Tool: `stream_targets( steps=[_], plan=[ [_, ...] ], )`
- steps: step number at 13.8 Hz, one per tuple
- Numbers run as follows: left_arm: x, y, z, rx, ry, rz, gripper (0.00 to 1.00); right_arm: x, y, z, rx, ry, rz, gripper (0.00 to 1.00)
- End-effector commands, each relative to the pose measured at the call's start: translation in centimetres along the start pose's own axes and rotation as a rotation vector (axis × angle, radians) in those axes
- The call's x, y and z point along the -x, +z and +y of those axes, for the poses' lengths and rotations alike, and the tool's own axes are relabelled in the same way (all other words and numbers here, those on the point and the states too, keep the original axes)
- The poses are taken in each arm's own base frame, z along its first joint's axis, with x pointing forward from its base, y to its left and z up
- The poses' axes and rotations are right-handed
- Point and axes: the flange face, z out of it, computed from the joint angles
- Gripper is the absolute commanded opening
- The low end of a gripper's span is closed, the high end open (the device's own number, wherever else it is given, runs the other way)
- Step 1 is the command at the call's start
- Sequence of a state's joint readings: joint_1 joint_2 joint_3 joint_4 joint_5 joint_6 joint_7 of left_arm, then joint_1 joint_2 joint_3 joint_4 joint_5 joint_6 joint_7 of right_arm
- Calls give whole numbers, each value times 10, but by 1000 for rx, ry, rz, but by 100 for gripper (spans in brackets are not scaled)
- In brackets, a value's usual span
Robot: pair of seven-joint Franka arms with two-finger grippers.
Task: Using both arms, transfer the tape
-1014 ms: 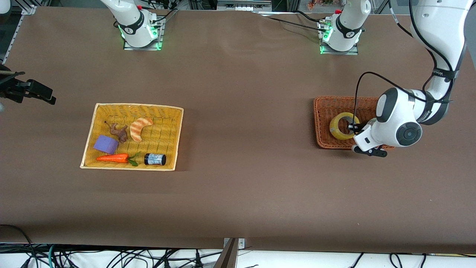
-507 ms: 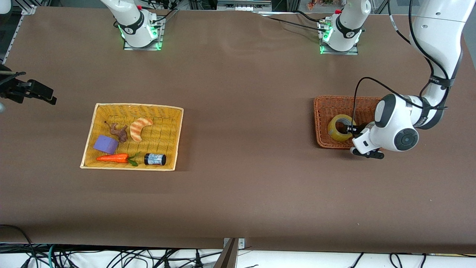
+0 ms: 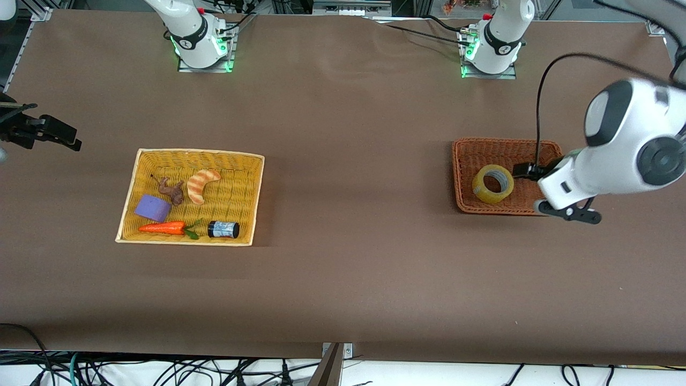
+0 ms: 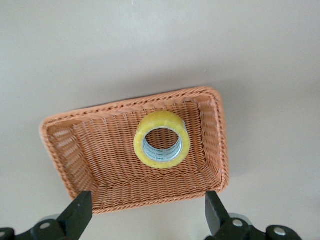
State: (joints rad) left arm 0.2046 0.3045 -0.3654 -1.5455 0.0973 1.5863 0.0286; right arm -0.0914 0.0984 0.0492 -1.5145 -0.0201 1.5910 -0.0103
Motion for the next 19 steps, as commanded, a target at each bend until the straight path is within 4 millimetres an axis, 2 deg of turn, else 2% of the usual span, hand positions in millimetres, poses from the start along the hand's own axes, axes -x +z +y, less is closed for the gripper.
stream_targets(
  steps=[1,4,5,6,7,9,12,13,15,19],
  plan=[
    [19,-34,3,0,1,43,99,-2,-6,1,2,-13,5,100],
    [32,-52,30,-17,30,50,99,-2,-5,1,2,-13,4,100],
    [35,-56,48,-36,50,56,99,-2,-6,1,2,-13,5,100],
    [39,-61,49,-57,39,64,99,-2,-5,2,2,-12,4,100],
    [45,-68,41,-65,17,81,100,-2,-6,2,2,-13,5,100],
    [54,-71,30,-78,-11,77,100,-2,-5,2,2,-13,4,100],
    [80,-72,33,-67,-25,84,100,-2,-6,2,0,-10,5,100],
    [82,-75,33,-33,-32,91,100,-2,-6,2,0,-10,5,100],
    [81,-80,18,41,-103,98,100,-2,-6,3,0,-9,5,100],
    [74,-90,24,23,-126,124,100,-2,-6,3,0,-7,5,100]
  ],
)
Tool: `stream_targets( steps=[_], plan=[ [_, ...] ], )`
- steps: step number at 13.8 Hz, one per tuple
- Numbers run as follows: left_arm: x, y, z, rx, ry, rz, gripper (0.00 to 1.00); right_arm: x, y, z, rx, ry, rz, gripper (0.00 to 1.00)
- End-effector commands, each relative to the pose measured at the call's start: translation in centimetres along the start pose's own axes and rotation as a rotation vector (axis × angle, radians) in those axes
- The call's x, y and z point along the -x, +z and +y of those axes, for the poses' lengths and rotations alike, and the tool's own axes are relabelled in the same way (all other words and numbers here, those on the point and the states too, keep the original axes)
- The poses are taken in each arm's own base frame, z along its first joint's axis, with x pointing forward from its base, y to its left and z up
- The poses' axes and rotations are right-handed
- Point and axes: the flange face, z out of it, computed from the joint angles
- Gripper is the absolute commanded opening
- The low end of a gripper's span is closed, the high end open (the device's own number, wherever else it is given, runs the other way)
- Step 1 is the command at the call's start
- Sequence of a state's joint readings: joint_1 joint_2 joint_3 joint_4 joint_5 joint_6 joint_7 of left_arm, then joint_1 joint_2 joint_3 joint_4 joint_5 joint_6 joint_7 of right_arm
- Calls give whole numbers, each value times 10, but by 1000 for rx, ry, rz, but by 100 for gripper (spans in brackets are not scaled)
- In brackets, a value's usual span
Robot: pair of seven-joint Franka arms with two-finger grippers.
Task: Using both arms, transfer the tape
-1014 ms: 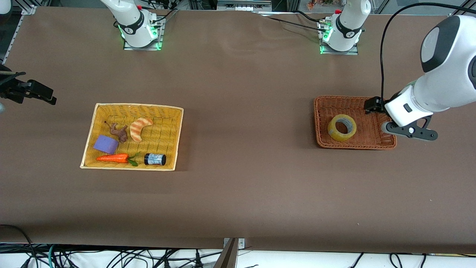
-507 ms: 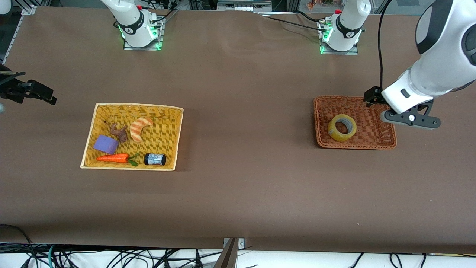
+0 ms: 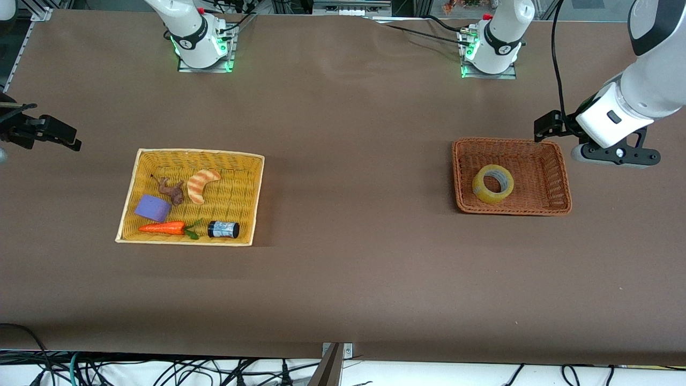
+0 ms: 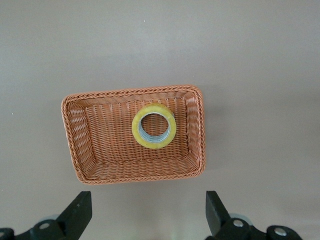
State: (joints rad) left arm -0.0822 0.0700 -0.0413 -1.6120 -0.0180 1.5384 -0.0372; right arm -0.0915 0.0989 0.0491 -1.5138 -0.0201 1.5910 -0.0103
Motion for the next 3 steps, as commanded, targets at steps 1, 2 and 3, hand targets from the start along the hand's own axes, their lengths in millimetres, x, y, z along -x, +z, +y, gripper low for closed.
stream_targets(
  steps=[1,2,3],
  plan=[
    [-1,-12,3,9,-18,30,100,-2,-5,3,0,-7,3,100],
    [-5,-10,0,11,-23,37,100,-2,-6,3,0,-6,5,100],
    [-9,-15,2,15,-21,49,100,-2,-6,2,-1,-7,5,100]
  ],
)
